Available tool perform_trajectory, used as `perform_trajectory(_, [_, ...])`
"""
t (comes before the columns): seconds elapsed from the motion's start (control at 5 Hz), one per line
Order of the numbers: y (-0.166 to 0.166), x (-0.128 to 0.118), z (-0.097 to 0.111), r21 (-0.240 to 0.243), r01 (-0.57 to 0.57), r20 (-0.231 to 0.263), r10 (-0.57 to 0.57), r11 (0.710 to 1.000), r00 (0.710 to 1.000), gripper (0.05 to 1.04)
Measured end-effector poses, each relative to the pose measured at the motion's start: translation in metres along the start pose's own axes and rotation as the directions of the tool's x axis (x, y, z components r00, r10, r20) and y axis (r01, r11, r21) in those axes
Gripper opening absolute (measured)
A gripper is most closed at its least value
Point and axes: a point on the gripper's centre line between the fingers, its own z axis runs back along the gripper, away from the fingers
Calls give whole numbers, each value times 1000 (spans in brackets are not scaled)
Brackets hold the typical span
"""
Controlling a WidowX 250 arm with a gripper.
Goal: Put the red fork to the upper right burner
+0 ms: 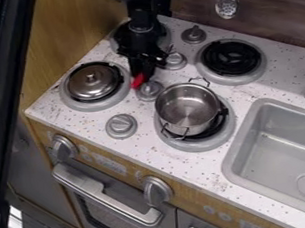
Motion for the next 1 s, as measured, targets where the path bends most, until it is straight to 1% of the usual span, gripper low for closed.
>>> perform_trajectory(0.2, [-36, 13, 31, 25, 65, 89, -67, 998, 994, 187])
perform_trajectory(0.4, [-58, 14, 44, 41, 105, 114, -109, 994, 988, 160])
perform_trajectory(0.6, [-71, 14, 45, 46, 140, 100, -144, 989, 985, 155])
perform_trajectory(0.8, [-88, 30, 56, 67, 168, 155, -176, 984, 972, 155])
perform_trajectory(1.0, [-104, 40, 52, 64, 190, 163, -198, 980, 966, 155])
